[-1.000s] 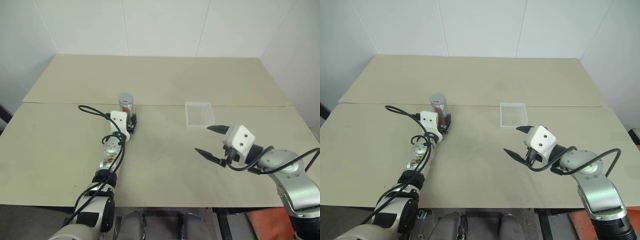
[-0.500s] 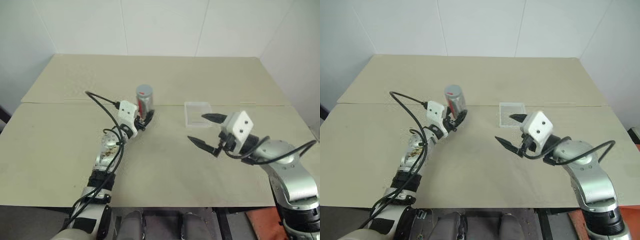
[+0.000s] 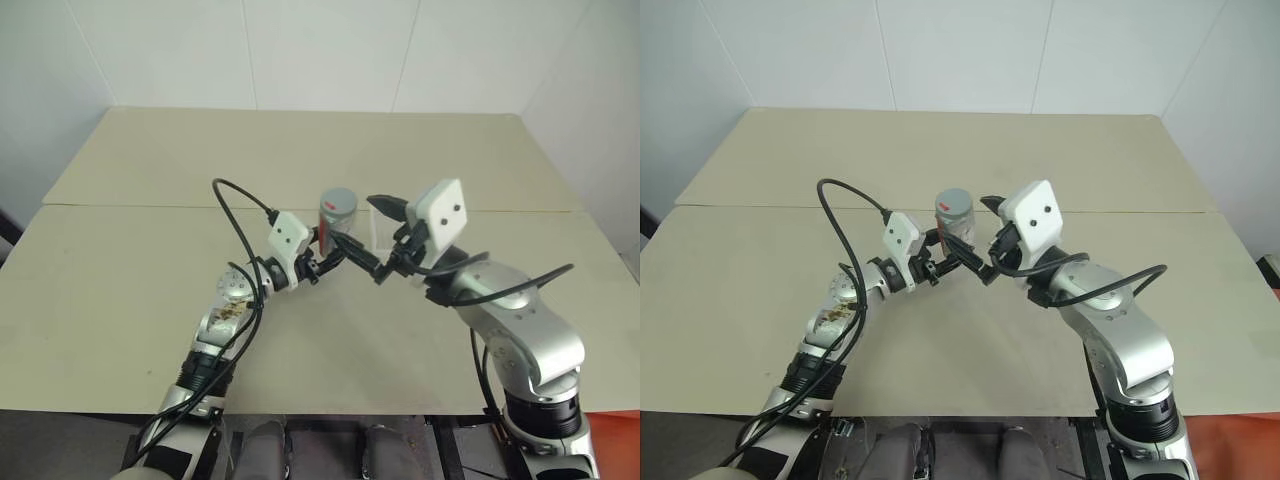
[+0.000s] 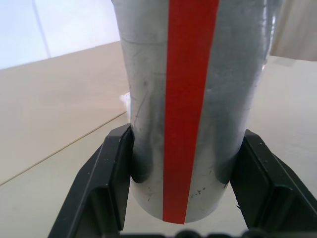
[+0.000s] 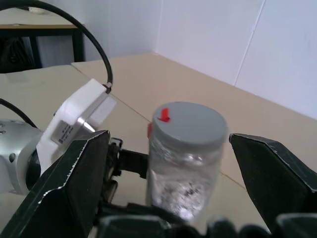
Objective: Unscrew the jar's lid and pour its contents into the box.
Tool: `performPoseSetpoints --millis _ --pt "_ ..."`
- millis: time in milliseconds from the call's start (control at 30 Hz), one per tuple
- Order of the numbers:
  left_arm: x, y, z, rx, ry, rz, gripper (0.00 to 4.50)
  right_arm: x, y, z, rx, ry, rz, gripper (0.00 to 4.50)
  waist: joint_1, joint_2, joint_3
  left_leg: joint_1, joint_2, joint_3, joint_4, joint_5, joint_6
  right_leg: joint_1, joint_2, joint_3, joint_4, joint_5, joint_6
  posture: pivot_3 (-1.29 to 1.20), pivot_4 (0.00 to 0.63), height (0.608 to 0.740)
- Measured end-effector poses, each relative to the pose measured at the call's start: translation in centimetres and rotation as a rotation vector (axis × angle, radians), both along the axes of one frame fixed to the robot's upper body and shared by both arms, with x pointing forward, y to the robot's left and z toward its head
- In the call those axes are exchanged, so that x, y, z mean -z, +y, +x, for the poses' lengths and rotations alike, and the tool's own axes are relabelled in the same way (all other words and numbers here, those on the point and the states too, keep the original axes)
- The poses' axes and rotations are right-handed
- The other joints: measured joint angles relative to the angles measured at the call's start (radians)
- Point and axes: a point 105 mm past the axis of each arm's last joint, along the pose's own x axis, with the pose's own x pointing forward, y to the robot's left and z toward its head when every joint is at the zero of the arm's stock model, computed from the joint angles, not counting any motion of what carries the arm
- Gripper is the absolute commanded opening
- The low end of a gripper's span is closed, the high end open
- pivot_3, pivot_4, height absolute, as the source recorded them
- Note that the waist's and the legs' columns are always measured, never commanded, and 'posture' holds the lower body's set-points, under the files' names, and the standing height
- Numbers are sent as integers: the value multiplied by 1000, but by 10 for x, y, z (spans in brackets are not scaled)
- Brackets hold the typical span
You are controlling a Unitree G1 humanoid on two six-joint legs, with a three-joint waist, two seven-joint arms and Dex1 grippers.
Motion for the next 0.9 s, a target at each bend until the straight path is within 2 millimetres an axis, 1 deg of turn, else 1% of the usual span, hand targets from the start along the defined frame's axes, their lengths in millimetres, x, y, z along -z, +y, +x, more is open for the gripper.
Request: performPoseSetpoints --millis 133,300,567,700,800,900 --pt "-4 -5 -2 9 -25 -19 2493 -7 3 5 32 -31 2 4500 -1 0 0 0 0 0 0 0 0 0 0 0 0 0 0 0 150 740" --pt "-4 -4 -2 4 -28 -23 2493 -3 1 13 62 -16 -5 4500 -1 0 0 -1 0 0 0 0 0 -2 0 0 0 0 0 0 150 740" --pt "-5 -4 -3 5 -47 -34 2493 -5 -1 18 77 -41 -9 4500 -2 0 0 -1 0 0 0 0 0 -2 0 1 0 0 0 0 150 740" --pt "0 -3 -7 18 -32 -32 2493 -3 -1 18 57 -39 -25 4500 -2 0 0 -1 0 0 0 0 0 -2 0 1 0 0 0 0 150 740" --pt "0 -3 -8 29 -29 -36 2493 -2 -1 19 46 -39 -24 4500 -2 0 0 -1 0 0 0 0 0 -2 0 1 0 0 0 0 150 740" --pt "-3 -4 -10 45 -34 -51 2493 -2 0 19 35 -37 -24 3926 -2 0 0 -1 0 0 0 0 0 -2 0 1 0 0 0 0 150 740"
